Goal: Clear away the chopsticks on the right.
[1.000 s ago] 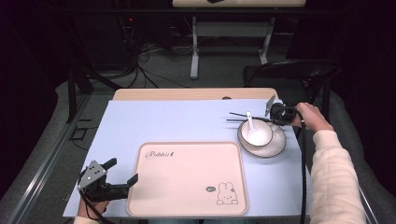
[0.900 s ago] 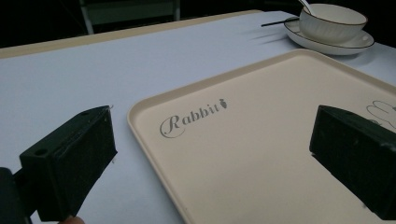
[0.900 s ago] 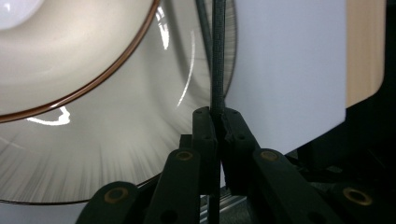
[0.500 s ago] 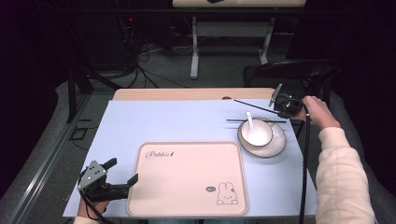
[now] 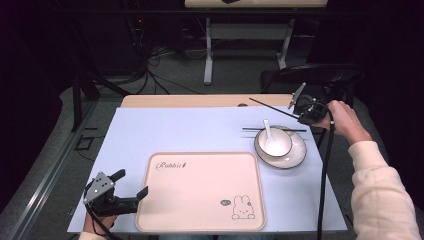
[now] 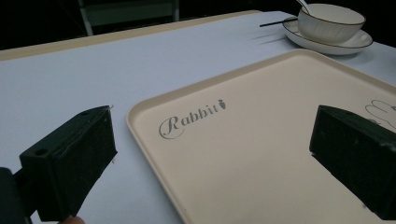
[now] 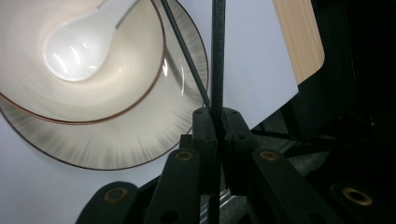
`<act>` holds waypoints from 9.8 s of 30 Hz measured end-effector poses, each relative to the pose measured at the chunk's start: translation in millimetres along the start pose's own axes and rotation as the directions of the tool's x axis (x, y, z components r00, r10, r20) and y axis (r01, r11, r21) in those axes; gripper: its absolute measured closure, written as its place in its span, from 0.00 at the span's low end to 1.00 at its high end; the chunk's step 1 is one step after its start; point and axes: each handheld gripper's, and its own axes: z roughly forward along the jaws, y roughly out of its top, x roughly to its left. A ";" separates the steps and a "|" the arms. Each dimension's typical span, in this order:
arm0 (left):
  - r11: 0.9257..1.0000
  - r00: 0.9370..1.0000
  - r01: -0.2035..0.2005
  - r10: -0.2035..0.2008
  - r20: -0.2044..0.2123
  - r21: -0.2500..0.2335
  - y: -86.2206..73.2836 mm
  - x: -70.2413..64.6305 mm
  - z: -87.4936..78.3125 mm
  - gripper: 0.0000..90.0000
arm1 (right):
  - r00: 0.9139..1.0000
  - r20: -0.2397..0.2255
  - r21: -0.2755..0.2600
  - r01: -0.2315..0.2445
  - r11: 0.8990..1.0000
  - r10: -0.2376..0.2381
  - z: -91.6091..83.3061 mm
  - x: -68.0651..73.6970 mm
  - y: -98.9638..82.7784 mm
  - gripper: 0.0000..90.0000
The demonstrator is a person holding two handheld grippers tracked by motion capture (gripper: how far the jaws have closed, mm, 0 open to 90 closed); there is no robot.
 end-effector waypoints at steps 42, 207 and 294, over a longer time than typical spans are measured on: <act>1.000 1.000 -0.006 0.006 0.001 -0.008 0.6 -1.2 -1.1 0.00 | 0.837 -0.379 0.071 -0.400 0.914 0.396 -24.5 170.3 25.5 0.94; 1.000 1.000 -0.009 0.009 0.004 0.006 -0.7 -0.1 0.1 0.00 | 0.978 -0.092 0.000 0.186 0.982 -0.186 109.3 -3.1 3.0 0.79; 1.000 1.000 -0.028 0.028 0.014 -0.002 2.2 -2.2 2.7 0.00 | 0.866 -0.315 -0.001 -0.409 0.913 0.388 0.1 153.3 38.2 0.94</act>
